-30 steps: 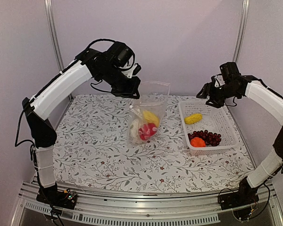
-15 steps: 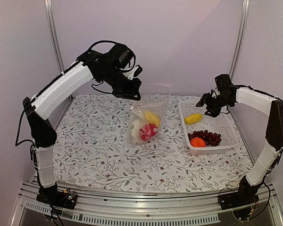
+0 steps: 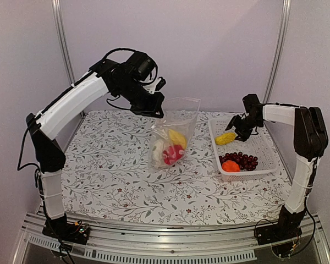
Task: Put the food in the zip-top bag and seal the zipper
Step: Pick up the fake vegetable from the bin.
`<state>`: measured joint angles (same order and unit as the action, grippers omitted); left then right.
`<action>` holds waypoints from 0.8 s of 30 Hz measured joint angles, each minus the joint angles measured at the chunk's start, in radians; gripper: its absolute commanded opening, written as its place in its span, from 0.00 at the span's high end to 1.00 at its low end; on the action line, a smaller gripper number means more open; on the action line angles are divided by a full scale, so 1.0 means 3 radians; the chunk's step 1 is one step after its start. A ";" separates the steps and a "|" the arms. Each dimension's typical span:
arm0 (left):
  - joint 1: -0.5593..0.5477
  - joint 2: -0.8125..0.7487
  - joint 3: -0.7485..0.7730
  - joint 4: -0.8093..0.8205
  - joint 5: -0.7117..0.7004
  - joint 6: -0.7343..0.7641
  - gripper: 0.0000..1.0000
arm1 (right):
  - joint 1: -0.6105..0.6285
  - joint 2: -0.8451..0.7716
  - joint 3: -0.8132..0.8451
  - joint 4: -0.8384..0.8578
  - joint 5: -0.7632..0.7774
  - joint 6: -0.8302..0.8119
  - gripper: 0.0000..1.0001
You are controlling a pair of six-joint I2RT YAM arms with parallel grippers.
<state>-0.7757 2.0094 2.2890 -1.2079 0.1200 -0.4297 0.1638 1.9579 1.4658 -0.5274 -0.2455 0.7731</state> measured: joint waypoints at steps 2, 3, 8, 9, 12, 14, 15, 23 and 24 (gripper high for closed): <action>0.0001 -0.0010 -0.0011 0.0000 -0.0001 0.0000 1.00 | -0.0005 0.0120 0.0031 0.0011 0.0003 0.0067 0.35; 0.0001 -0.0014 -0.0014 0.0000 -0.0001 -0.0001 1.00 | -0.0006 0.0172 0.0045 0.0017 0.0008 0.0095 0.35; 0.0003 -0.0023 -0.0027 0.0000 -0.0003 -0.0003 1.00 | -0.0027 0.0389 0.0146 0.0036 0.0025 0.0192 0.36; 0.0003 -0.0025 -0.0032 0.0000 -0.0004 -0.0003 1.00 | -0.0041 0.0440 0.0188 0.0050 0.0028 0.0209 0.37; 0.0004 -0.0050 -0.0079 -0.0001 -0.0005 -0.0015 1.00 | -0.0095 0.0537 0.0248 0.0108 0.0023 0.0244 0.44; 0.0004 -0.0072 -0.0095 -0.0001 -0.0004 -0.0028 1.00 | -0.0136 0.0586 0.0267 0.0149 0.0017 0.0266 0.49; 0.0004 -0.0079 -0.0098 0.0000 -0.0004 -0.0032 1.00 | -0.0156 0.0609 0.0267 0.0174 0.0011 0.0270 0.51; 0.0006 -0.0103 -0.0135 0.0053 0.0014 -0.0066 1.00 | -0.0196 0.0542 0.0123 0.0359 0.0000 0.0188 0.63; 0.0006 -0.0103 -0.0140 0.0064 0.0017 -0.0067 1.00 | -0.0191 0.0481 0.0064 0.0362 0.0001 0.0163 0.63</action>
<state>-0.7738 1.9785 2.2471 -1.1889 0.1249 -0.4500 0.1066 2.1021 1.4849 -0.4187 -0.2451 0.8219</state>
